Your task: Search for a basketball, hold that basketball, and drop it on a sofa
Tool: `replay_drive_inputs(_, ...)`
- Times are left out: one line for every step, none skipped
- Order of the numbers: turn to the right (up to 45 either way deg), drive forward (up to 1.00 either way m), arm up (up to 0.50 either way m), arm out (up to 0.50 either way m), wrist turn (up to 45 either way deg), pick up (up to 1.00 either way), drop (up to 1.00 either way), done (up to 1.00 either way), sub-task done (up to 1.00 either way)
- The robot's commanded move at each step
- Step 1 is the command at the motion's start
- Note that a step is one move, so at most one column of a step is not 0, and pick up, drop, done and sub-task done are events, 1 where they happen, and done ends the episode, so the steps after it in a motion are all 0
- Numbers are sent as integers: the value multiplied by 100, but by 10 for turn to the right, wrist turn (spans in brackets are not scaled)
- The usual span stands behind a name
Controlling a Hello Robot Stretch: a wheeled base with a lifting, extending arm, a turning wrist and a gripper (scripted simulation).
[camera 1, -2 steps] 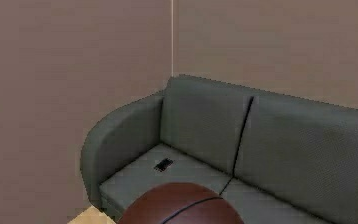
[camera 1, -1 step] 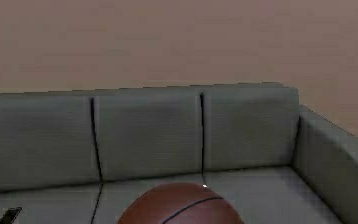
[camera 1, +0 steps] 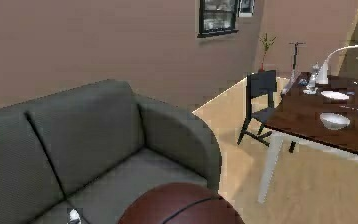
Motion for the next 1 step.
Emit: replay_drive_inputs(450, 0, 0, 0, 0, 0, 0, 0, 0)
